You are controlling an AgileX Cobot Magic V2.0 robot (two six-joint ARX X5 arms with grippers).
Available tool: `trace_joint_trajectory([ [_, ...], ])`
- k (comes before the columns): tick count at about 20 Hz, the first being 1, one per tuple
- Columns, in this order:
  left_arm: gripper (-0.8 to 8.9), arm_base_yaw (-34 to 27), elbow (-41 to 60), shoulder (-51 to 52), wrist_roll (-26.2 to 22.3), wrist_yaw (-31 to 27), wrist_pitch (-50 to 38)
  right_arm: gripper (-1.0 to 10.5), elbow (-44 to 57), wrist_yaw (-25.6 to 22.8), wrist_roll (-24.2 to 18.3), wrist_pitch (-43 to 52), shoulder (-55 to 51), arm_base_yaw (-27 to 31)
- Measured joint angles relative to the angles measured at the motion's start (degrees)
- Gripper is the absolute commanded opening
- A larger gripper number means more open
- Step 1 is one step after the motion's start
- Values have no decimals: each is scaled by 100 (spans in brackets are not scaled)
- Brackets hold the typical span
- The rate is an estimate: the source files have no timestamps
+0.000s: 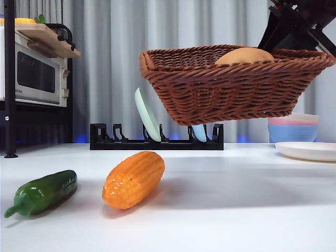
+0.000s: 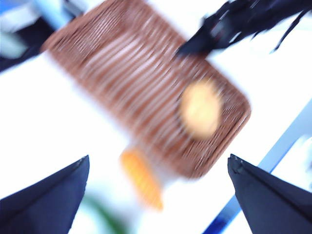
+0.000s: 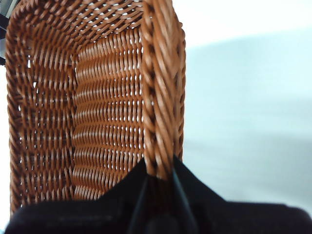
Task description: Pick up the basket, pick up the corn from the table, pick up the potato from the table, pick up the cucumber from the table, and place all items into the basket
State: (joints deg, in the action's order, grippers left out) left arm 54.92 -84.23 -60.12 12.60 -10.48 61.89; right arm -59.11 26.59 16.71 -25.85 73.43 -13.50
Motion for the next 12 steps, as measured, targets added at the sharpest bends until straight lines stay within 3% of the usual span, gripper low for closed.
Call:
trace_joint_trajectory([
  [4, 471, 0, 339, 74, 501, -739, 1104, -15, 0, 0, 0, 0, 0, 0],
  [10, 468, -85, 2096, -4, 905, -671, -247, -15, 0, -2, -2, 0, 0, 0],
  [12, 468, -343, 2621, -83, 929, -358, -654, -15, 0, 0, -2, -2, 0, 0],
])
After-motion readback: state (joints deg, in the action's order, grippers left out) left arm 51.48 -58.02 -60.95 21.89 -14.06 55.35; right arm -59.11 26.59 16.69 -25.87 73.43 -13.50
